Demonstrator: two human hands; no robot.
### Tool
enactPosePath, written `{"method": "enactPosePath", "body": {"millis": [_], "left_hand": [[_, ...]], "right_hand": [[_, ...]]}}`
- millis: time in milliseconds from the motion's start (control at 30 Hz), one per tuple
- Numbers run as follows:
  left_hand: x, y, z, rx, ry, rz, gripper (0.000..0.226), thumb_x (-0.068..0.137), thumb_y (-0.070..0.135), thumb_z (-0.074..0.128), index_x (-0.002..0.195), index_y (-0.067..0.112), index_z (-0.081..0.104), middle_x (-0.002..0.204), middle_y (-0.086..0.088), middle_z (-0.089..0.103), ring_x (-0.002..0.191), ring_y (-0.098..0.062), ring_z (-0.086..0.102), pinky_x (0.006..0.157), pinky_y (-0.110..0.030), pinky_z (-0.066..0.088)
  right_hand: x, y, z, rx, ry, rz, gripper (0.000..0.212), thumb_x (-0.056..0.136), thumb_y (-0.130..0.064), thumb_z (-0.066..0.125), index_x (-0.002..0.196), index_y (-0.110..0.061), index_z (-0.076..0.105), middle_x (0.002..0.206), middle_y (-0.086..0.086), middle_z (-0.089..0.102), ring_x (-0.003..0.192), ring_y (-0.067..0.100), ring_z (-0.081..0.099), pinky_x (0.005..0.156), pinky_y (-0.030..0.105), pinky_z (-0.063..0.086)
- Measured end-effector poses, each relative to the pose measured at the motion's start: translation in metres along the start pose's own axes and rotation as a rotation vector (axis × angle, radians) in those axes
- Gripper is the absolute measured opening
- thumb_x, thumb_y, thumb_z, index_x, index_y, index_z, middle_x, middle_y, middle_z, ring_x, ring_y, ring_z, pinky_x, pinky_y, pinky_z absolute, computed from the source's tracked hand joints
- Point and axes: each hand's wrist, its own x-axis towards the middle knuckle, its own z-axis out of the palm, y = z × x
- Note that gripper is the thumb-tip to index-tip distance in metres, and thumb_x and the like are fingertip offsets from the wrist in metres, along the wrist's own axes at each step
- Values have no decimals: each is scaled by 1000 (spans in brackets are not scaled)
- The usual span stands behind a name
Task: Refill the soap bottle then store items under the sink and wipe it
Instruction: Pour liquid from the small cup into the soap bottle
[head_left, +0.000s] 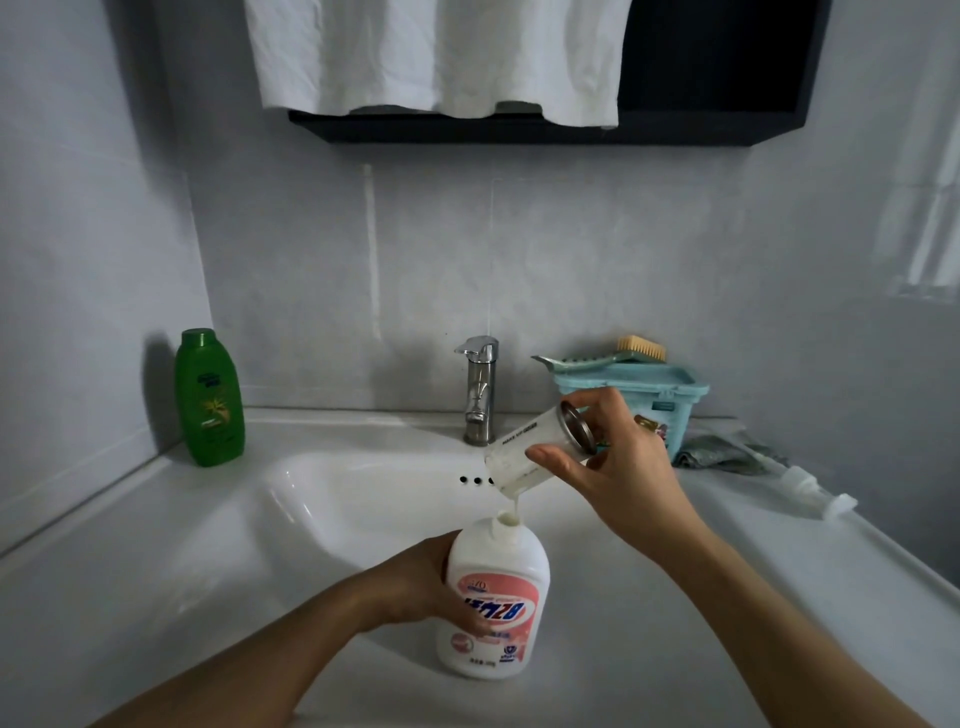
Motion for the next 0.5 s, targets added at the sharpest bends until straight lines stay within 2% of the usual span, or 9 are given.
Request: {"method": "enactPosePath", "body": {"millis": [133,267,500], "left_hand": [[0,0,0,-4,6,1,67,65,8,85,122,30,57,111,9,71,105,-8,66,90,-28,54],[0,1,0,-2,1,6,66,66,8,85,121,31,57,111,10,71,104,-6,66,89,-26,54],[0,0,0,-6,3,5,67,66,7,84,122,32,56,112,9,71,105,-7,65,91,-28,54]], "right_hand": [[0,0,-1,1,-16,5,53,61,-55,63,103,-31,40,90,-19,51,76,-12,48,65,-3,38],[1,1,-1,5,-15,3,54,61,-56,62,103,-31,40,96,-13,55,77,-11,49,65,-3,38],[1,4,0,-2,-16,4,53,62,-57,61,103,-31,40,97,-13,55,81,-7,51,67,-2,39]]}}
